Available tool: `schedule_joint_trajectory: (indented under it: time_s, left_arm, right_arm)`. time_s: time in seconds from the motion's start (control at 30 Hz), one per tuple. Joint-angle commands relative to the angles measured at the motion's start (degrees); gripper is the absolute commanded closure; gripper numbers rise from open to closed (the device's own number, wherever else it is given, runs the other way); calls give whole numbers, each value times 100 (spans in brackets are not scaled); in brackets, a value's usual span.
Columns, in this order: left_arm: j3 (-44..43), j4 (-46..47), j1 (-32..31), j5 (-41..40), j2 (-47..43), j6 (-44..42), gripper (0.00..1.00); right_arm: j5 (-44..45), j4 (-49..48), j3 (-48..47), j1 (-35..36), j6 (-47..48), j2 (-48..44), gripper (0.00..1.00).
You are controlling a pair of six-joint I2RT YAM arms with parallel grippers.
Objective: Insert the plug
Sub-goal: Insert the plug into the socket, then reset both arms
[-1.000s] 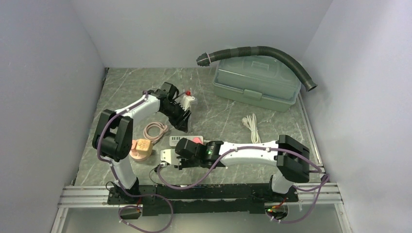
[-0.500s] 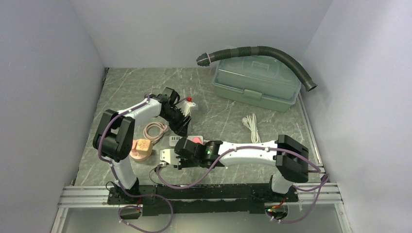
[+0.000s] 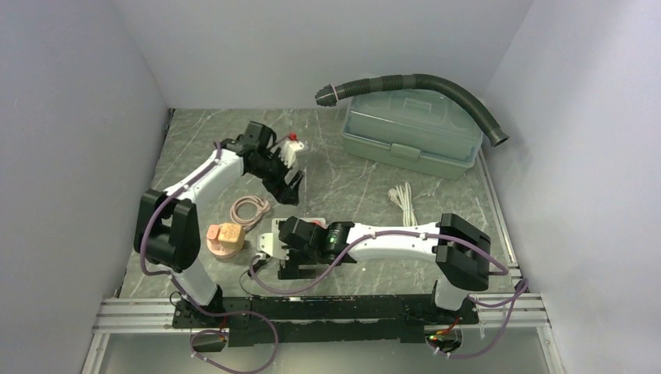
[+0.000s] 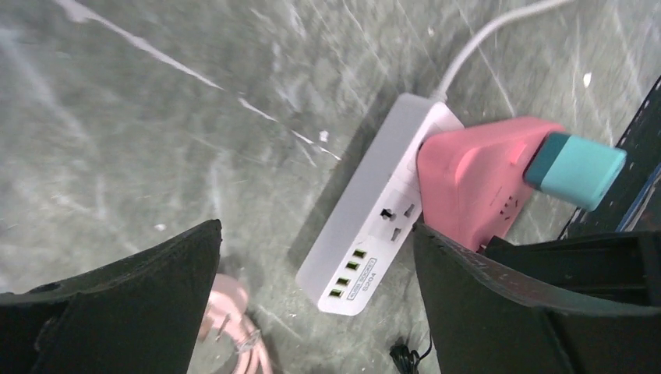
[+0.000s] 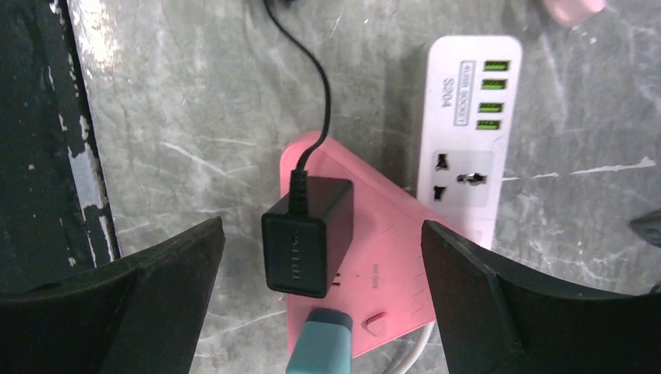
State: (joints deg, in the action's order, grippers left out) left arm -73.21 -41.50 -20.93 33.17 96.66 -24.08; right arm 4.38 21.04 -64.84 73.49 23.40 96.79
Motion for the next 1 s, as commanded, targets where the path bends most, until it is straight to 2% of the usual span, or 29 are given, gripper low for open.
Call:
schedule_joint_trajectory:
  time_s: [0.0,0.17,0.27,0.4,0.57,0.67,0.77,0.83,0.97]
  left_arm:
    - [-619,-252,289,-33,-551,139,0]
    - [-1100,-479,862,-76,-974,412,0]
    - [-1068,-419,1437,-106,-1330,627,0]
    - [144,502,2288,-88,-2107,997,0]
    - [1871,2000,2953,-493,-2761,1283,0]
    - [2576,2703,3460,-313,-2723,1507,0]
    - [3090,3364,3852,-124,-2692,1768,0]
    - [3477,3845,3996,-42,-2759,1830,0]
    - [4373,5092,4018,-170,-2913,1840,0]
  right_arm:
    - [65,-36,-494,-33,-126,-373,0]
    - [191,-73,-624,-219,-328,-1111,0]
    - [356,-613,-162,-898,-731,-1898,0]
    - [655,-1980,1156,-2480,-1720,-3134,0]
    - [1913,-3981,2991,-4207,-2722,-4076,0]
    - [2430,-4327,3463,-5018,-3096,-3894,0]
    - [2560,-4001,3414,-5769,-3574,-3357,0]
    - [2407,-4147,3565,-6243,-3726,-3180,0]
    - [2303,-5115,4057,-6487,-3205,-2968,0]
